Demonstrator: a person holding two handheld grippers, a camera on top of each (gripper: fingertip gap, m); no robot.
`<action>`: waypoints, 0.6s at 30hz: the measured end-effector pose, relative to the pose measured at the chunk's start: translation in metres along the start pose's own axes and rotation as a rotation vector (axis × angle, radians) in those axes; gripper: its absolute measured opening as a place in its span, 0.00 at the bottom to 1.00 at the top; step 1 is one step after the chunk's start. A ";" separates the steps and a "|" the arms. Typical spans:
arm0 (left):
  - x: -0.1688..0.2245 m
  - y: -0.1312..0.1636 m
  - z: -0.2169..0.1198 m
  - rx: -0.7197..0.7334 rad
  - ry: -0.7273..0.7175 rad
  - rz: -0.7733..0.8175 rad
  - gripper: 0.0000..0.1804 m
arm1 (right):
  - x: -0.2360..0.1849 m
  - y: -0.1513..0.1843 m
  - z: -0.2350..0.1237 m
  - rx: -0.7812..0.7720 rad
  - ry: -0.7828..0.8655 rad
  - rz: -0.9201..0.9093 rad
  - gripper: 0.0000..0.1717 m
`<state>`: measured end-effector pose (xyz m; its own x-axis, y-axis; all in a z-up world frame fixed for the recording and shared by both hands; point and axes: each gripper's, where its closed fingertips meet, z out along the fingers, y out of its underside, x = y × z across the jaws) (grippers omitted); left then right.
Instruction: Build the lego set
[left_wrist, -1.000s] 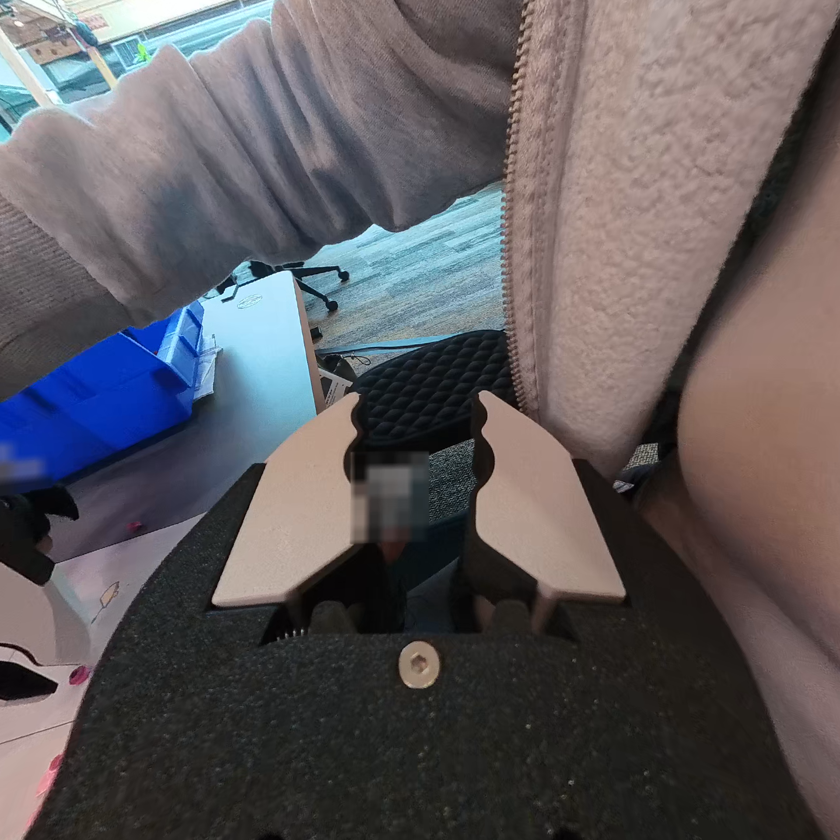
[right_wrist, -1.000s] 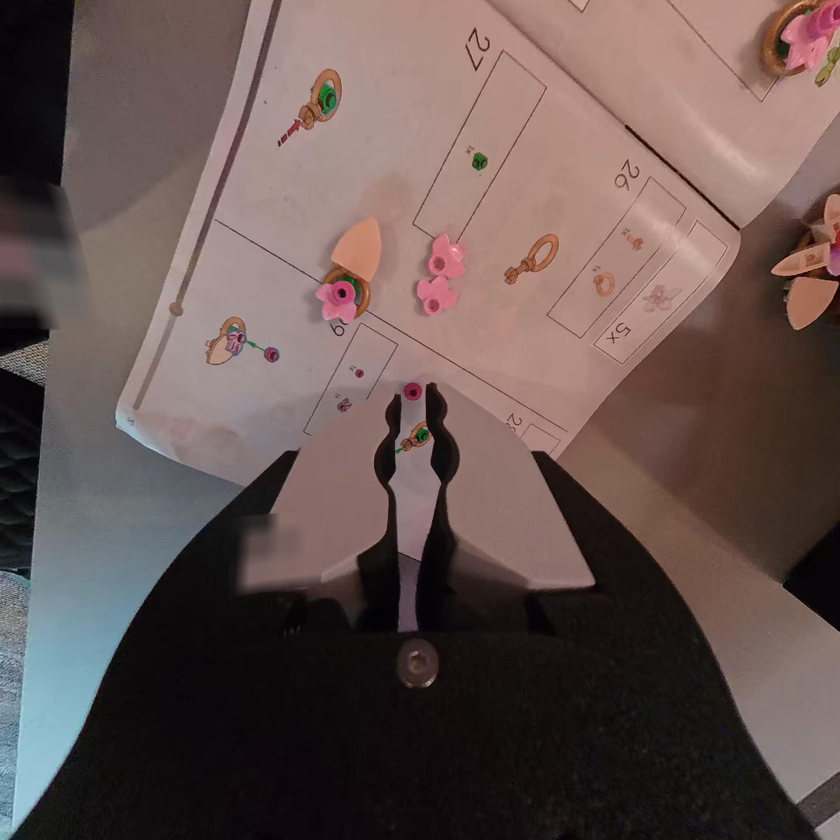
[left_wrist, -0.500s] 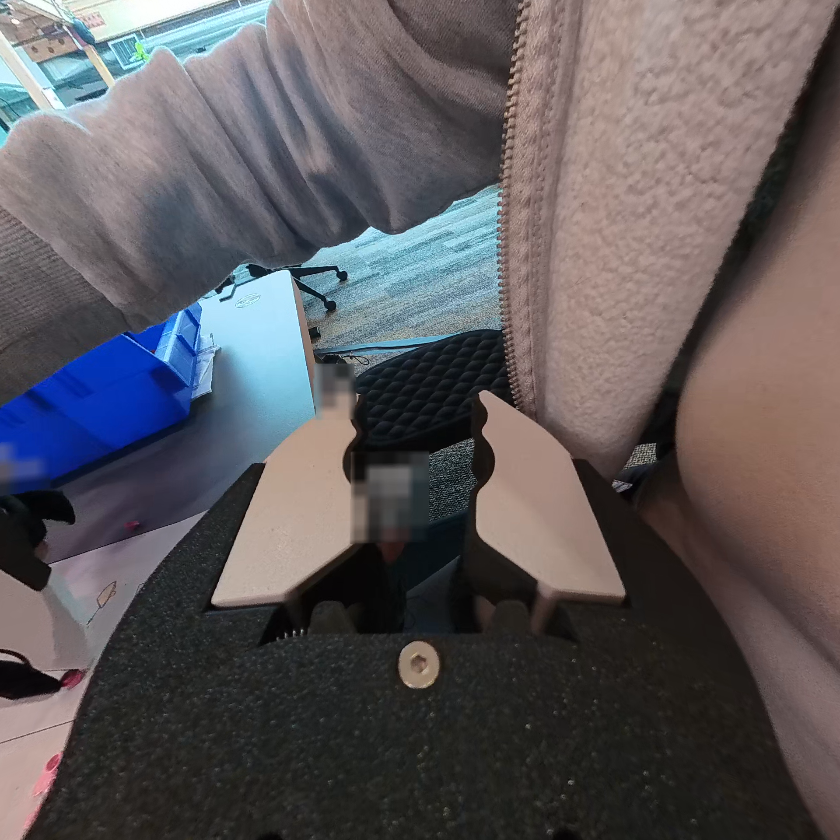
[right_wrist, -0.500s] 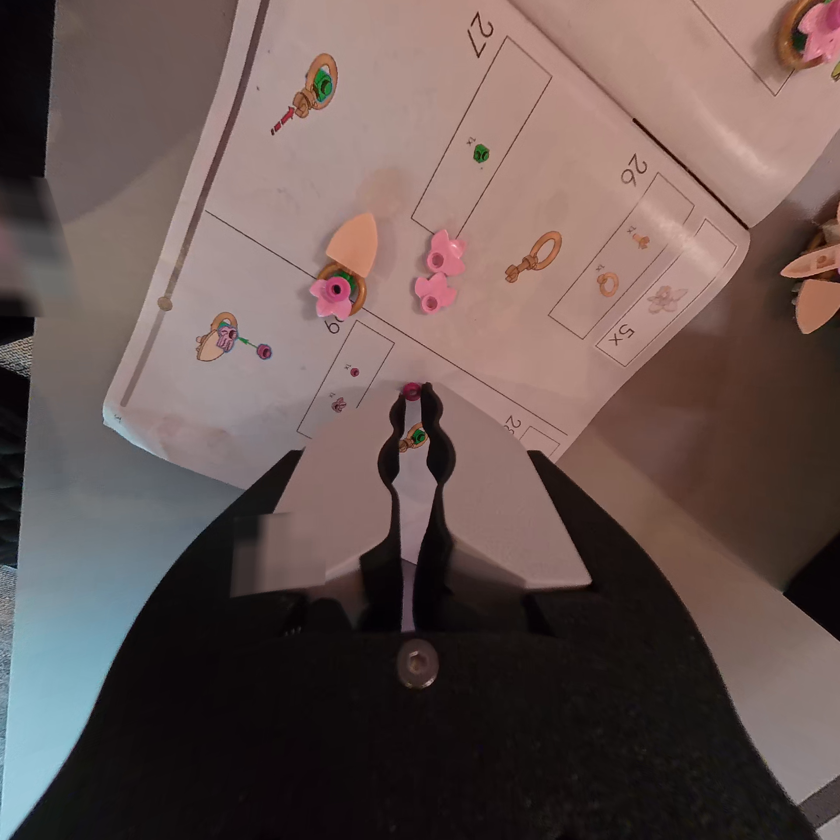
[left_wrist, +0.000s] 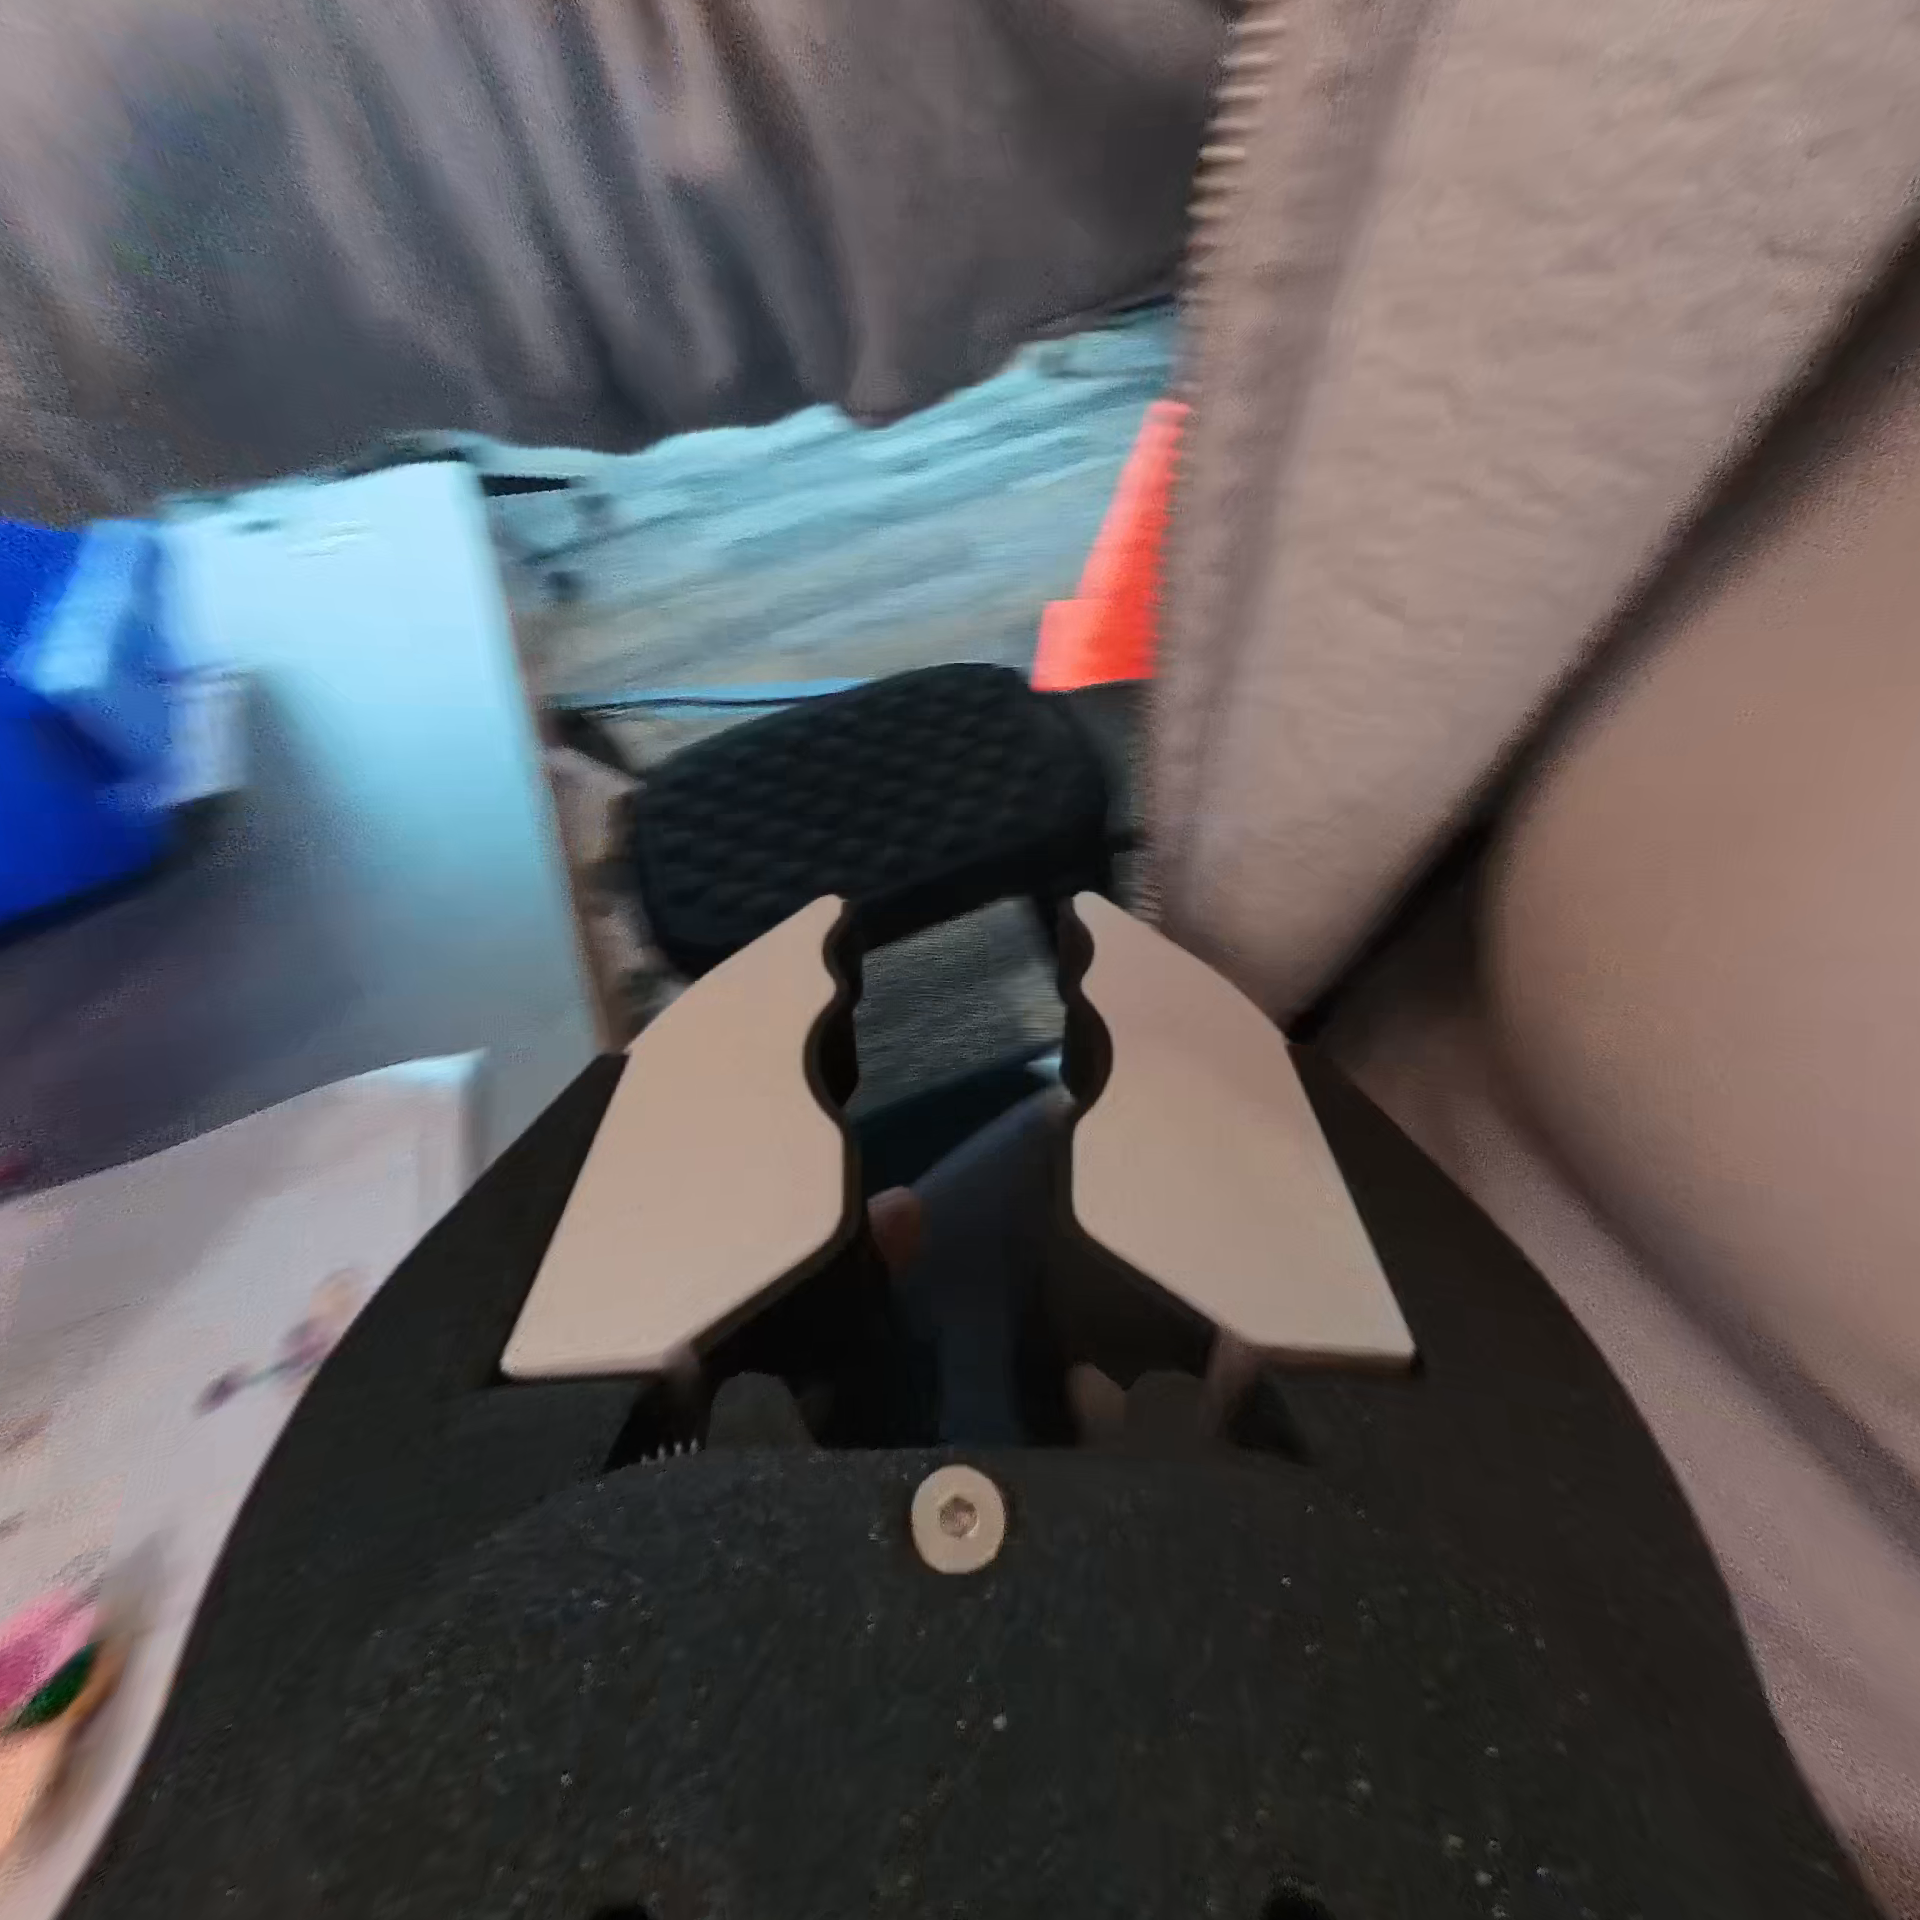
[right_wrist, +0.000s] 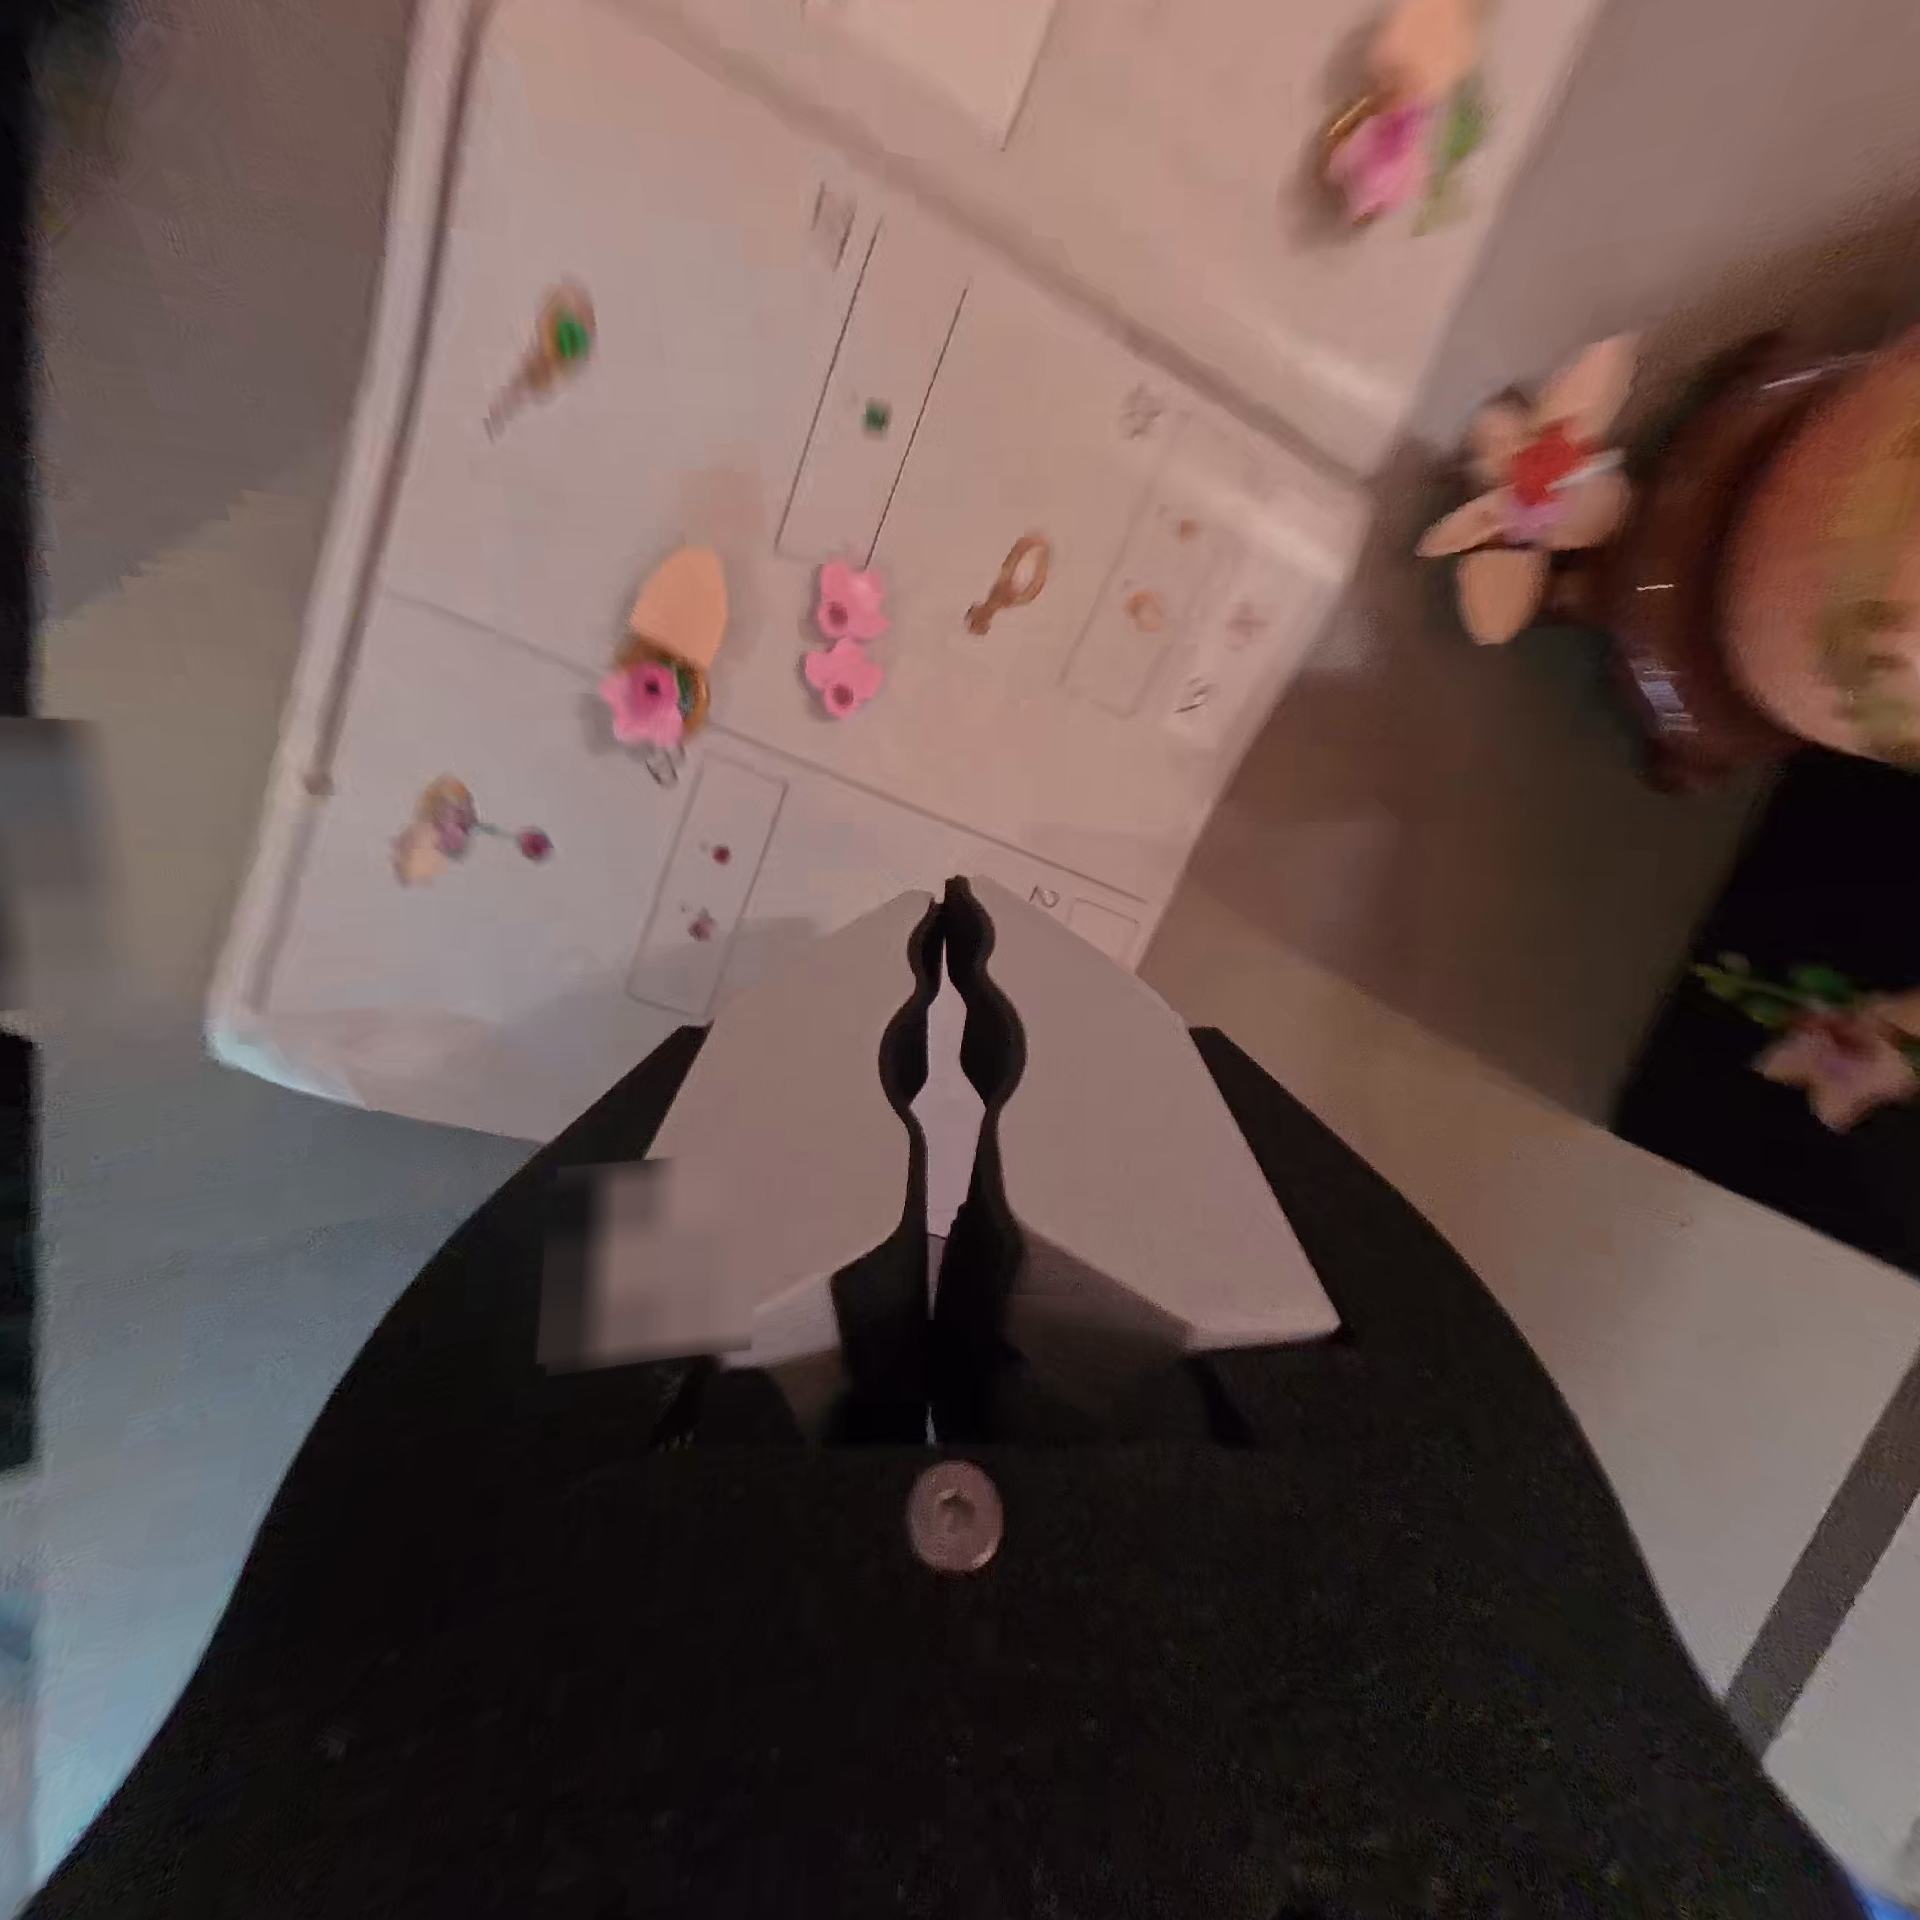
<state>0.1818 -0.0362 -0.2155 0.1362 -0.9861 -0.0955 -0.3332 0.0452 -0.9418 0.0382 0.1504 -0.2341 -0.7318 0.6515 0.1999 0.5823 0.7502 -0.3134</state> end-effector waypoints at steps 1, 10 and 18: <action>0.014 -0.001 -0.003 0.011 0.091 0.015 0.18 | -0.001 -0.010 -0.013 0.078 0.043 0.037 0.04; -0.039 -0.025 -0.066 0.099 -0.163 0.072 0.22 | -0.045 -0.035 -0.067 0.283 0.253 0.026 0.07; -0.080 -0.008 -0.137 -0.054 -0.397 0.066 0.28 | -0.071 -0.040 -0.062 0.357 0.371 0.078 0.15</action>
<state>0.0463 0.0201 -0.1562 0.4589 -0.8424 -0.2823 -0.4006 0.0874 -0.9121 0.0889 0.0811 -0.1779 -0.4786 0.7488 0.4585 0.4258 0.6546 -0.6247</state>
